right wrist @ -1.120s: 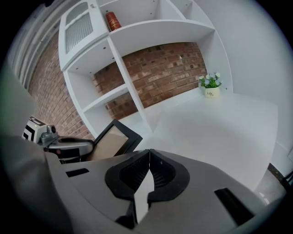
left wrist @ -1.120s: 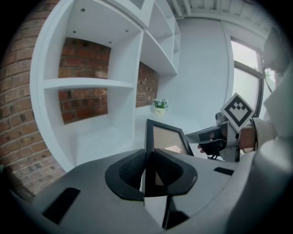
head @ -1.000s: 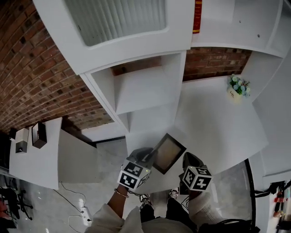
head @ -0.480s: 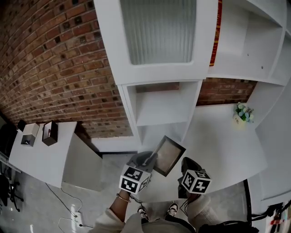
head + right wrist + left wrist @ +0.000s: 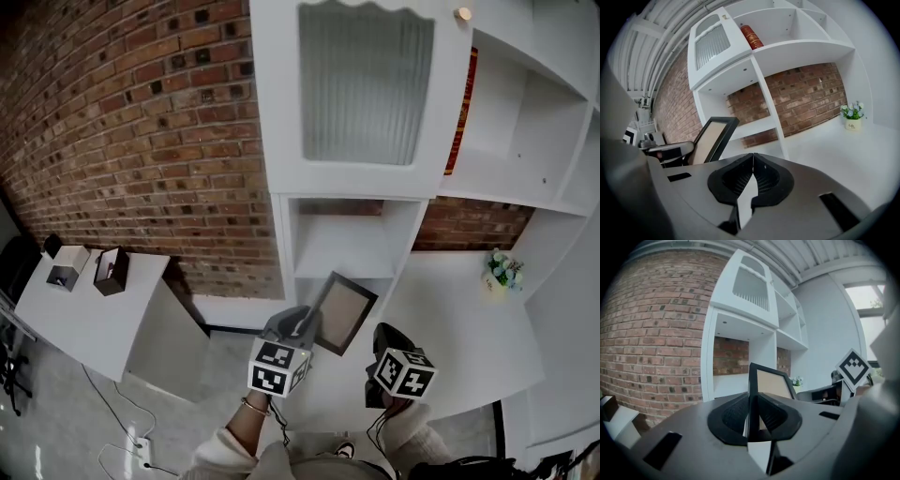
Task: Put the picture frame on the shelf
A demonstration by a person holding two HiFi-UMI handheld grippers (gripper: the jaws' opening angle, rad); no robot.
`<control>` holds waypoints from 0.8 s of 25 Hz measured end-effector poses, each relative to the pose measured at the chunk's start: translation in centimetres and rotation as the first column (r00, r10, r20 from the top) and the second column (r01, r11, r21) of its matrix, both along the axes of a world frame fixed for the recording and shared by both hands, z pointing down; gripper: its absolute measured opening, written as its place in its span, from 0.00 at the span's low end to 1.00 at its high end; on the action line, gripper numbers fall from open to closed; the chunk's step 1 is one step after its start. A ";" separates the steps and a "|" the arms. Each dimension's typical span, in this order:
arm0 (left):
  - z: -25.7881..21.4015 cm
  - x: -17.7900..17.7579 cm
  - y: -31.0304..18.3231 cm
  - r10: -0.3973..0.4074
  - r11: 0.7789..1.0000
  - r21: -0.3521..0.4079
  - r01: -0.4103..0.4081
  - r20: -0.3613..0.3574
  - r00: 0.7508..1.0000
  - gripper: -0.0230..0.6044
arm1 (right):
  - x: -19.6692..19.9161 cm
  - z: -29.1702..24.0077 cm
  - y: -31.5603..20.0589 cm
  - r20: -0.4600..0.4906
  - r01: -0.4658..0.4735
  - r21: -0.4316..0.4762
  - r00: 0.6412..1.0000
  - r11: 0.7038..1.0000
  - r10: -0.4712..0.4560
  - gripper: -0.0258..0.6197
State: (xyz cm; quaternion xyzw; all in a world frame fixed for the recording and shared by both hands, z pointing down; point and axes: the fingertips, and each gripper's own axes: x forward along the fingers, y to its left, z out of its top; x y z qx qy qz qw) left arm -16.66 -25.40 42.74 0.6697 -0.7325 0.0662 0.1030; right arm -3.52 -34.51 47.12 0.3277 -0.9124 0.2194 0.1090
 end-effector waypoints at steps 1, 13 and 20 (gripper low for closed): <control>-0.4 -0.4 -0.1 -0.015 1.000 0.009 0.015 -0.001 1.000 0.14 | -0.2 -0.2 -0.2 0.004 0.003 0.003 1.000 1.000 -0.003 0.08; -2.3 -2.3 -1.8 -0.124 0.991 0.047 0.126 -0.031 0.992 0.14 | -1.8 -2.8 -2.5 0.027 0.041 0.057 0.999 0.998 -0.043 0.08; -2.3 -3.2 -3.7 -0.177 0.983 0.038 0.180 -0.062 0.982 0.14 | -3.0 -2.9 -3.8 0.026 0.066 0.064 0.997 0.996 -0.068 0.08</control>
